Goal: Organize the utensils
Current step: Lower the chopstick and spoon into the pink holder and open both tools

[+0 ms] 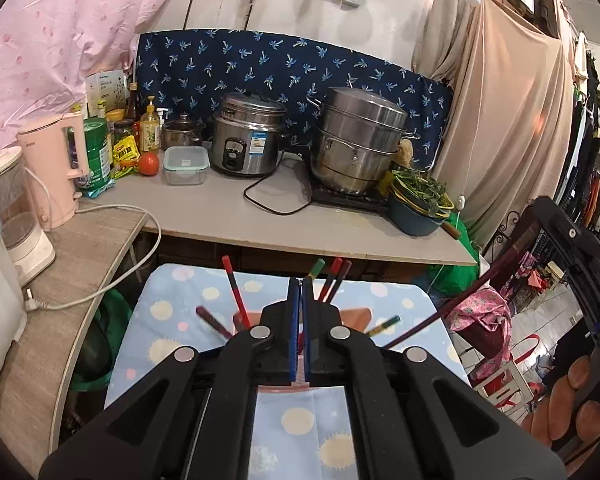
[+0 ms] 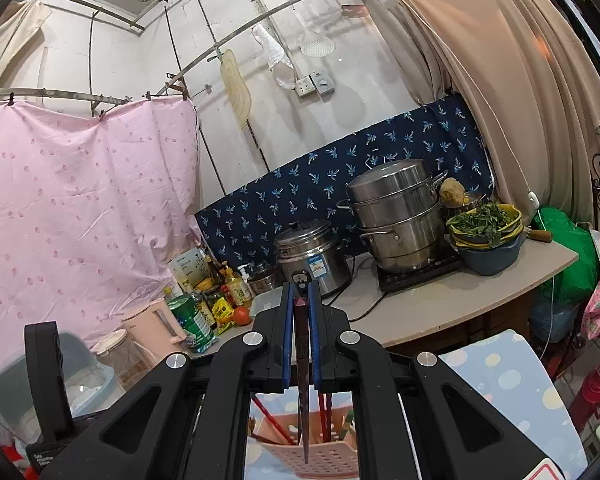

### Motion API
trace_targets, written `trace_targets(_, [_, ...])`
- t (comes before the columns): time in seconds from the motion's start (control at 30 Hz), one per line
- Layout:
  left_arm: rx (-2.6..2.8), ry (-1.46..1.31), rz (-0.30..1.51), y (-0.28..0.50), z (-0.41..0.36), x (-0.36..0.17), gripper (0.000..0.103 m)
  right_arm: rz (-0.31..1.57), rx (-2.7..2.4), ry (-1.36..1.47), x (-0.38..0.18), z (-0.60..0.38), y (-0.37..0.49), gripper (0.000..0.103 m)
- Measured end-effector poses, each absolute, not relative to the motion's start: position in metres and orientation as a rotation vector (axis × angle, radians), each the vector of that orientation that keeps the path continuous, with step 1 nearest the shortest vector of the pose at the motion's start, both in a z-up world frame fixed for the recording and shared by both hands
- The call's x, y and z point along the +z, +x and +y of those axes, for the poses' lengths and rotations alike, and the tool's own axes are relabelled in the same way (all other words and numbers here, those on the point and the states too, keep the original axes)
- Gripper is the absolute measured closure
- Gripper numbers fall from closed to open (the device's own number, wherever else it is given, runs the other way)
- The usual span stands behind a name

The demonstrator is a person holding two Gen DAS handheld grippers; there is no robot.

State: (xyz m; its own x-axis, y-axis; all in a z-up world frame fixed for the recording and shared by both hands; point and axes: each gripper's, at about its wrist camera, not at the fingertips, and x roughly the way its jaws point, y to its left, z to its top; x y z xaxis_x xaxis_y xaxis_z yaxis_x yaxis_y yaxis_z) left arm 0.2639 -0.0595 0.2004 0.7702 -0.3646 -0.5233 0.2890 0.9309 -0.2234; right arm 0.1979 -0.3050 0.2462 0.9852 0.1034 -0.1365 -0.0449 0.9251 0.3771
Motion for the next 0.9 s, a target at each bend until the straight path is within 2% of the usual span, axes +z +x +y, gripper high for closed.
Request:
trace_targets(0.37, [-0.347, -0.115, 0.648, 0.301, -0.070, 0.170, 0.102, 0.253, 0.063, 0.408, 0.205, -0.305, 0.261, 0.096])
trace_targets(0.9, [-0.322, -0.088, 0.682, 0.316, -0.079, 0.143, 0.102, 0.387, 0.082, 0.364, 0.159, -0.292, 0.279, 0.096])
